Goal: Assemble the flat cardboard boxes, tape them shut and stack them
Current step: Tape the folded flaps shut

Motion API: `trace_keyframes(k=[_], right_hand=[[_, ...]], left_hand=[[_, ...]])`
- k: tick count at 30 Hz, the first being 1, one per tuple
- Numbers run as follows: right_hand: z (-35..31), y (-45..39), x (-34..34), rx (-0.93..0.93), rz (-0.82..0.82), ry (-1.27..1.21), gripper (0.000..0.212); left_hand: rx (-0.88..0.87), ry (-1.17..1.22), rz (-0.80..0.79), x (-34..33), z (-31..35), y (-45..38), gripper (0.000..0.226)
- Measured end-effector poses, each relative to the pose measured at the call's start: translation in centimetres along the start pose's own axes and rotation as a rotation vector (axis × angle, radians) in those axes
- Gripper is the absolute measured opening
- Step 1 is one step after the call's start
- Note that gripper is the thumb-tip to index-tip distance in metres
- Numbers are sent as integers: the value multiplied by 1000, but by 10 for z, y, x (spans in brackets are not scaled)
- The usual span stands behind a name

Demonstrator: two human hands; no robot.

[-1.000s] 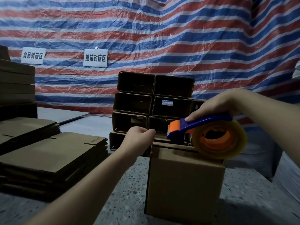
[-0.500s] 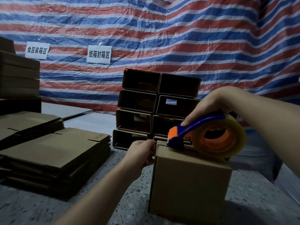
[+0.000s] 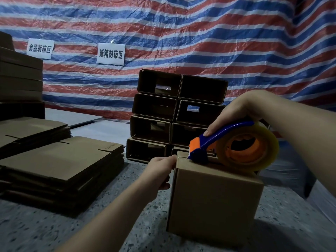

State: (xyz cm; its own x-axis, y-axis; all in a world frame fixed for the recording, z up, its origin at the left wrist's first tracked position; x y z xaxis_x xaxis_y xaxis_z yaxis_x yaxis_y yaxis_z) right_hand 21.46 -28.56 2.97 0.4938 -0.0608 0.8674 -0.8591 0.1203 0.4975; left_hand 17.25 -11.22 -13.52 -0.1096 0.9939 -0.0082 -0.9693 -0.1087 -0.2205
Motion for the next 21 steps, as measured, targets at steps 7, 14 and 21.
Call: trace_keyframes(k=[7,14,21], right_hand=[[1,-4,-1,-3,-33,-13,78],[1,-4,-3,4,-53,-12,86],[-1,-1,-4,13,-50,-20,77]], left_hand=[[114,39,-12,0,-23,3,61],[210,156,11,3,-36,10,80],[-30,-51,40,-7,30,-17,50]])
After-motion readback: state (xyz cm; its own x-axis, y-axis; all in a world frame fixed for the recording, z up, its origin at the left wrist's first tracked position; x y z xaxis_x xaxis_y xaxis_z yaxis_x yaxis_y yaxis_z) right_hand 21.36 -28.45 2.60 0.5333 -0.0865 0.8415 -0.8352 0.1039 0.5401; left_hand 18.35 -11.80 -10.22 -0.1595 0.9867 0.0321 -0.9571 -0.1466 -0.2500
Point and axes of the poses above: each hand's wrist, its own y-axis away from the middle knuckle, its own x-axis out of the back of the hand, z = x × y, the point moved 8 cm from there along -y, towards the middle knuckle, and after that the axes turned 14 degrees about -x, right-handed, at the moved point
